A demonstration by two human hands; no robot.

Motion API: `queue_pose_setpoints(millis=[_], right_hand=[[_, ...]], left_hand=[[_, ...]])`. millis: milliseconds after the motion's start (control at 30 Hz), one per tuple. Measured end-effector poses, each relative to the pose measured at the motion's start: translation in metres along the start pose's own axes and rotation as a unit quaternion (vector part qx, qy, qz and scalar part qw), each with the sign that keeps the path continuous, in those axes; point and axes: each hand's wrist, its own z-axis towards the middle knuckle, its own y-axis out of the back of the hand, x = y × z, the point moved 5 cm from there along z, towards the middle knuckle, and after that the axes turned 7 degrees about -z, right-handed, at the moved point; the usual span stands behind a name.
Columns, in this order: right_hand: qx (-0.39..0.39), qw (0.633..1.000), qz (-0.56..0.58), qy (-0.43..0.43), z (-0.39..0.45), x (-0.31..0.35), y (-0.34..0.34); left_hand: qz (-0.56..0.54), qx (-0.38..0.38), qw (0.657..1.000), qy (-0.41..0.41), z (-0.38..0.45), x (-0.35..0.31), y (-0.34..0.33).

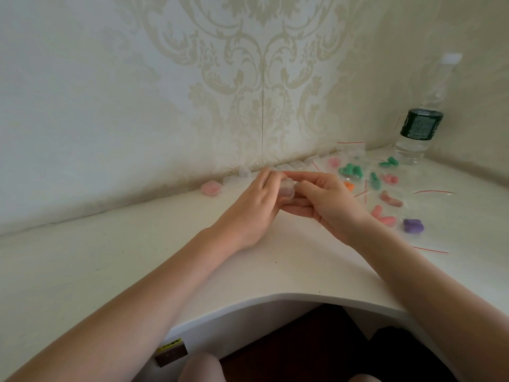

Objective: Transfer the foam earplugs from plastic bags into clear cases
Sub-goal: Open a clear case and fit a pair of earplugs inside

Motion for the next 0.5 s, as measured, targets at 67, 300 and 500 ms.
queue_pose_setpoints(millis=[67,300,500], right_hand=[[-0.003,1.000,0.006,-0.008,0.0003,-0.0008,0.0002],[0.002,0.999,0.028,-0.033,0.0021,-0.0043,0.0016],[-0.004,0.999,0.016,-0.031,0.0026,-0.0033,0.0020]], left_hand=[[-0.002,0.002,1.000,0.003,0.0001,-0.0004,-0.0001],[0.047,0.021,0.998,-0.019,0.0018,0.0012,-0.0005],[0.050,0.024,0.998,-0.021,0.0019,0.0006,0.0002]])
